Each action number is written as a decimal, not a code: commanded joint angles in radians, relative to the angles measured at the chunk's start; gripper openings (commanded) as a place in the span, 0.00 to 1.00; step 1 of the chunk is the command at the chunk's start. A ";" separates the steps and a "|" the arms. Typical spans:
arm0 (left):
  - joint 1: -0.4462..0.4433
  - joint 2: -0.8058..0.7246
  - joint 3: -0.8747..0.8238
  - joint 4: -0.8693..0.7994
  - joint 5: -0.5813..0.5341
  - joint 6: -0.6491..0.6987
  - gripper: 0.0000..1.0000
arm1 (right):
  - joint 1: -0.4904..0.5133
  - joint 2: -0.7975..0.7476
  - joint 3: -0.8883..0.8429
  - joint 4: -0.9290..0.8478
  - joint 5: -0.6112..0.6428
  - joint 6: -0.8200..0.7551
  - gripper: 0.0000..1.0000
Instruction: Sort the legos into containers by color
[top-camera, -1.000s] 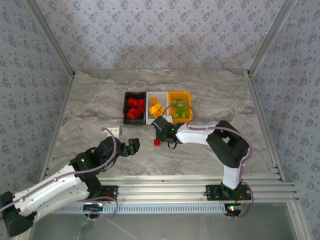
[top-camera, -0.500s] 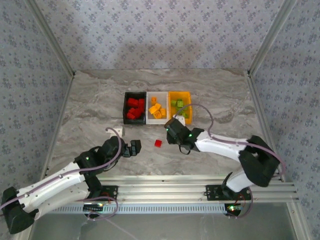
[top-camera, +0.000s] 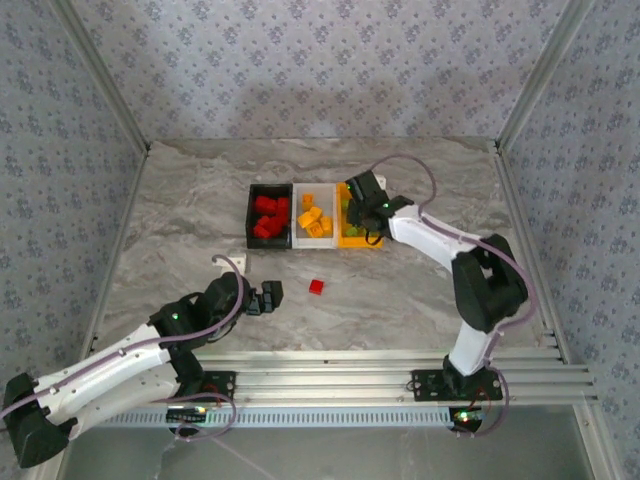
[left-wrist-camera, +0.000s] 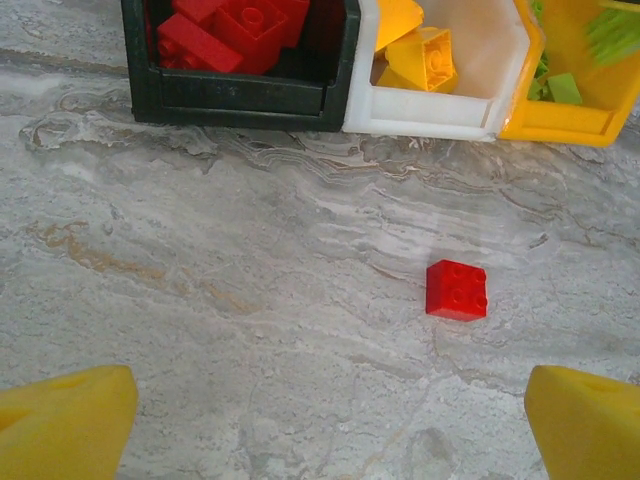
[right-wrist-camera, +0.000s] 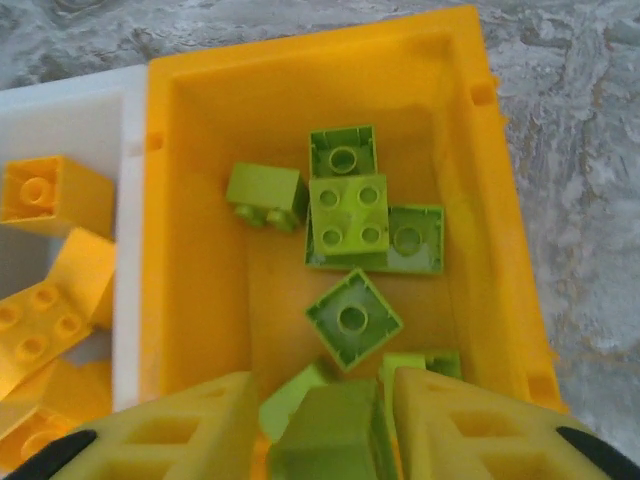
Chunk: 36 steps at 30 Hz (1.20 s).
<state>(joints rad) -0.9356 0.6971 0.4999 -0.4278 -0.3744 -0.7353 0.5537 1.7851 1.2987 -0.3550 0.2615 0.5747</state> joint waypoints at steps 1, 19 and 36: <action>0.008 -0.029 0.029 -0.033 -0.003 -0.012 0.99 | 0.001 0.019 0.078 -0.048 -0.008 -0.059 0.63; 0.014 -0.133 0.063 -0.119 -0.055 -0.008 0.99 | 0.397 -0.095 -0.263 0.097 -0.103 0.085 0.79; 0.021 -0.145 0.028 -0.108 -0.052 -0.024 1.00 | 0.444 0.075 -0.220 0.007 0.001 0.149 0.50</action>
<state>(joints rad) -0.9218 0.5617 0.5293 -0.5282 -0.4122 -0.7506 0.9936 1.8355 1.0744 -0.3111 0.2481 0.7078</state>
